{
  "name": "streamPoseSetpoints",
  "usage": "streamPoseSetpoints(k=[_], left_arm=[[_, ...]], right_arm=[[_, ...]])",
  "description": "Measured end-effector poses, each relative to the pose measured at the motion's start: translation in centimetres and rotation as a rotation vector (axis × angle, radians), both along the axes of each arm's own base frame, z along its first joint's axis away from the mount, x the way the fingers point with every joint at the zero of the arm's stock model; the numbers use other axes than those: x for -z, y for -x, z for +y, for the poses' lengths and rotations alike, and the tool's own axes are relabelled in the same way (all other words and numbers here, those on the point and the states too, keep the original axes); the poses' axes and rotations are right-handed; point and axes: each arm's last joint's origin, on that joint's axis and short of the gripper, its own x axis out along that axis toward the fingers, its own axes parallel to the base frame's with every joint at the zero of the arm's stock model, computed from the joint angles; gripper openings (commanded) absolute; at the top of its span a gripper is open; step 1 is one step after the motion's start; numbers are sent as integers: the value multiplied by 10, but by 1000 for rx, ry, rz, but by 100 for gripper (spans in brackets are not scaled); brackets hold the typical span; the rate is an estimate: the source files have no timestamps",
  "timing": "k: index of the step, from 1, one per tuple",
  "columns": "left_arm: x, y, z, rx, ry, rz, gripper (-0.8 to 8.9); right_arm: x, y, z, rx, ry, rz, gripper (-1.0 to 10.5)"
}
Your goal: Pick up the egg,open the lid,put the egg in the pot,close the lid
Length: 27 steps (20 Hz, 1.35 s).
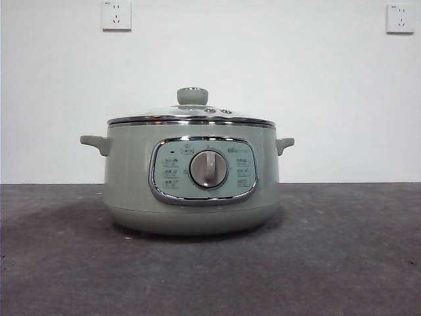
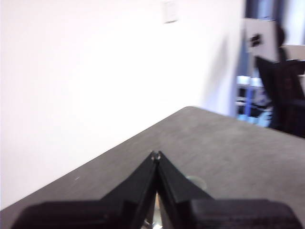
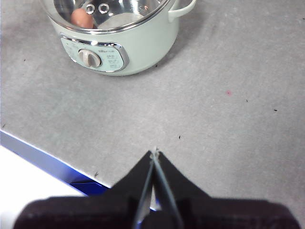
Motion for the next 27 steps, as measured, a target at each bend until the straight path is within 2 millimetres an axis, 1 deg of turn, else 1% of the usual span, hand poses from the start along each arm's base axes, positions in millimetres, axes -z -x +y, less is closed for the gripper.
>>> streamPoseSetpoints(k=[3,6,7,8,10,13,18,21,24,27], left_arm=[[59,12,13,-101,-19,-54,-4],[120,25,21,-204,-39,-74,-4],[136,26,22,-226,-43,-70,-4],[157,26,24,-264,-49,-42,-4],[193,26,28,-338,-60,17,-4],[233,28,30,-419,-63,64,-4],[282,25,35,-598,31,64,-4],[306,24,37,-665,85,93,-4],[319,22,39,-735,128,157,-4],[319,22,40,-762,147,159,-3]], right_arm=[[0,0,0,0,0,0,1],[0,0,0,0,0,0,1],[0,0,0,0,0,0,1],[0,0,0,0,0,0,1],[0,0,0,0,0,0,1],[0,0,0,0,0,0,1],[0,0,0,0,0,0,1],[0,0,0,0,0,0,1],[0,0,0,0,0,0,1],[0,0,0,1,1,0,1]])
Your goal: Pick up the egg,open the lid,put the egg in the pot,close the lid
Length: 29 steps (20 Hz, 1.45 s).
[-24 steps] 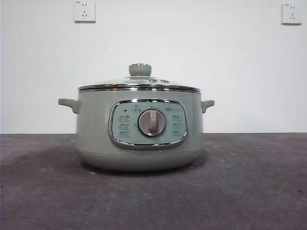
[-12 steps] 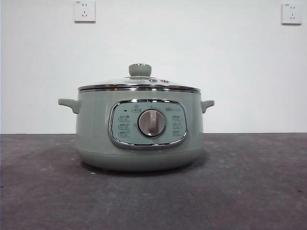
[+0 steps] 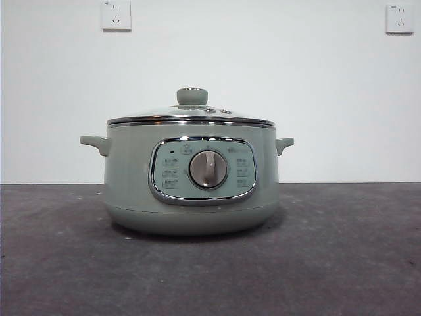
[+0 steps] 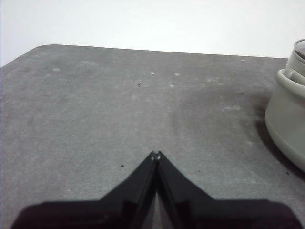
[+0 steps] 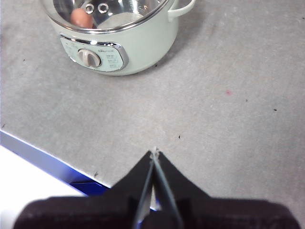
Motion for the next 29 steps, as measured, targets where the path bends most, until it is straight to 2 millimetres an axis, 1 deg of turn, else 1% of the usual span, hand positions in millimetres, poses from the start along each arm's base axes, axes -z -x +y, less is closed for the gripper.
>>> streamPoseSetpoints(k=[16,17,19,21,22,24,25,26,27,29], left_arm=[[0,-1,0,0,3,4,-4],[0,-1,0,0,3,4,-4],[0,-1,0,0,4,4,-4],[0,-1,0,0,4,4,-4],[0,-1,0,0,4,4,-3],[0,-1,0,0,4,4,-4],[0,-1,0,0,4,4,-4],[0,-1,0,0,4,4,-4],[0,-1,0,0,3,4,-4],[0,-1,0,0,4,4,-3]], right_arm=[[0,-1,-1,14,10,-15,1],[-2,-1,-2,34,10,-40,1],[-8,-2,-7,110,-32,-145,1],[-18,0,-15,176,-138,-310,1],[-19,2,-18,201,-176,-388,1],[-12,4,-24,271,-197,-536,1],[-1,2,-27,311,-185,-603,1],[9,-2,-28,336,-174,-647,1],[25,-6,-29,362,-165,-692,1],[53,-15,-31,393,-156,-729,1]])
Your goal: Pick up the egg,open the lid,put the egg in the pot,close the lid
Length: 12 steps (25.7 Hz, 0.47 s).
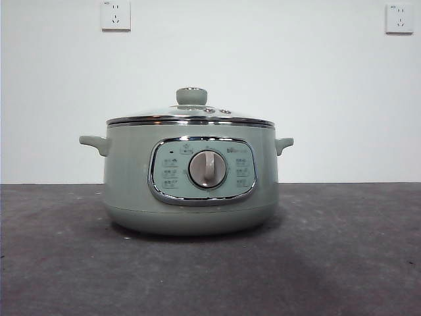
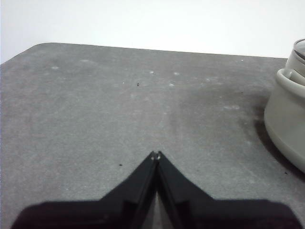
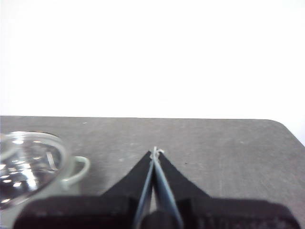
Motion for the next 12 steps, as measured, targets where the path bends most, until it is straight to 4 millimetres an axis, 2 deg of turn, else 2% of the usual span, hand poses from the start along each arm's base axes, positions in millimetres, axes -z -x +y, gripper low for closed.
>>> streamPoseSetpoints(k=[7,10,12], left_arm=[[0,0,0,0,0,0,-3],[0,0,0,0,0,0,-4],[0,0,0,0,0,0,-4]], right_arm=[[92,-21,-1,42,7,30,1],[120,-25,-1,42,10,62,1],[133,-26,-1,42,12,71,1]])
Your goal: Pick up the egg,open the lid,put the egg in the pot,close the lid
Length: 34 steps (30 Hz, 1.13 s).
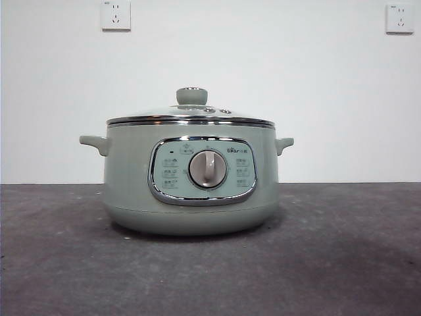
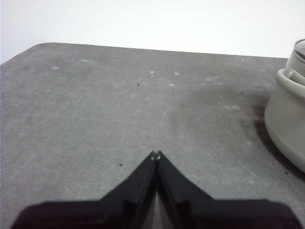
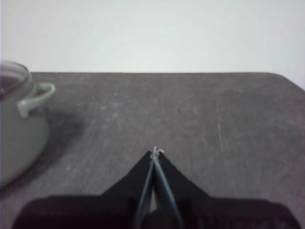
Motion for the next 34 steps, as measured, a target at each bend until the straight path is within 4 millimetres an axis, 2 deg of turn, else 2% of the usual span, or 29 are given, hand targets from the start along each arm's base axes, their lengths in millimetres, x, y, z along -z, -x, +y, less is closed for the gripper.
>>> streamPoseSetpoints(k=[5,10,34], left_arm=[[0,0,0,0,0,0,-4],[0,0,0,0,0,0,-4],[0,0,0,0,0,0,-4]], right_arm=[[16,0,0,0,0,0,1],[27,-1,0,0,8,74,1],[28,-1,0,0,9,78,1]])
